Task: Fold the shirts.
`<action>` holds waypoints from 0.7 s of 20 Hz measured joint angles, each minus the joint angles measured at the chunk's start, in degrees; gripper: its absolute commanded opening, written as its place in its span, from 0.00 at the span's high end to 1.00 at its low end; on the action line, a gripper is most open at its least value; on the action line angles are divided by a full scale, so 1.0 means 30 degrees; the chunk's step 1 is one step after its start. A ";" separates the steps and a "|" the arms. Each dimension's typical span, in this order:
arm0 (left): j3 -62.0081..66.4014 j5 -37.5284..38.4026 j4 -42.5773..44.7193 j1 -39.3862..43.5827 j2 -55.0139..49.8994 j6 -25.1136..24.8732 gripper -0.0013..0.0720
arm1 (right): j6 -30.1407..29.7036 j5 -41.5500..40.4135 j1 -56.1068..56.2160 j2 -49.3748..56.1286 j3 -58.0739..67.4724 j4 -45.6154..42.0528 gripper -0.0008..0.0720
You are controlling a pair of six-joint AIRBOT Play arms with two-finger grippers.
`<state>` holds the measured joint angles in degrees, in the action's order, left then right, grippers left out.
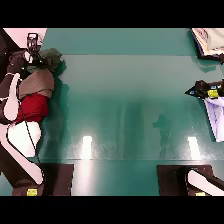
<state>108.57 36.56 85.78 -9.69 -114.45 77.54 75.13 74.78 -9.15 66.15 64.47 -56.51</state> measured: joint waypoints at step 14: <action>0.3796 0.4969 -0.8998 0.4102 0.9464 -0.5865 0.95 | 0.0197 -0.7868 0.0058 -0.4284 0.0022 0.0036 0.97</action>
<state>119.96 51.46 58.78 2.61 -86.06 59.94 75.72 51.18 -8.97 53.30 64.53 -56.40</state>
